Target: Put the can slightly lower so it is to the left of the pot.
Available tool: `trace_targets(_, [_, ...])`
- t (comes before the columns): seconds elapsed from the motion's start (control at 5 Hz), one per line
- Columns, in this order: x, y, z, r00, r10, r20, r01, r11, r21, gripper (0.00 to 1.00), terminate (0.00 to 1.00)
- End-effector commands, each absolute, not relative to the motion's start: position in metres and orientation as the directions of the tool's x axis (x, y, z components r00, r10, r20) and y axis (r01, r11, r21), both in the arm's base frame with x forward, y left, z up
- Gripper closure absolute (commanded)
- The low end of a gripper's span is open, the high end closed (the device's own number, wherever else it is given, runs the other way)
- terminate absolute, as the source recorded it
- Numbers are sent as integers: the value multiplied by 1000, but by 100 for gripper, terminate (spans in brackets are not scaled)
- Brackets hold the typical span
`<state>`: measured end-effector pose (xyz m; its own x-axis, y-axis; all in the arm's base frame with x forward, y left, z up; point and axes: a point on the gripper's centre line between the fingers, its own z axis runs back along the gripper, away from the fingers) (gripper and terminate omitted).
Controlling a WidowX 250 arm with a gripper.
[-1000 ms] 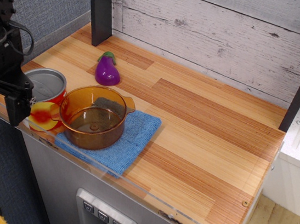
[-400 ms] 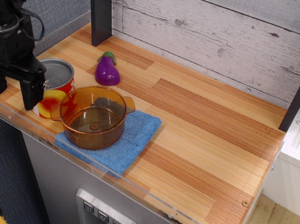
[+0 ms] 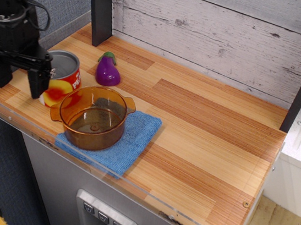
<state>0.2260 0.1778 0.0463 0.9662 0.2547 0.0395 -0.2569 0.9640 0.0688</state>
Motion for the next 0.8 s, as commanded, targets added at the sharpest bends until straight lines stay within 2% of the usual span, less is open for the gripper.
trace_targets(0.0, [247, 183, 63, 961, 261, 85, -268, 960, 79, 0, 0])
trace_targets(0.4, [245, 184, 77, 957, 267, 113, -279, 954, 107, 0, 0])
trace_targets(0.6, [240, 171, 96, 956, 261, 136, -276, 955, 109, 0, 0])
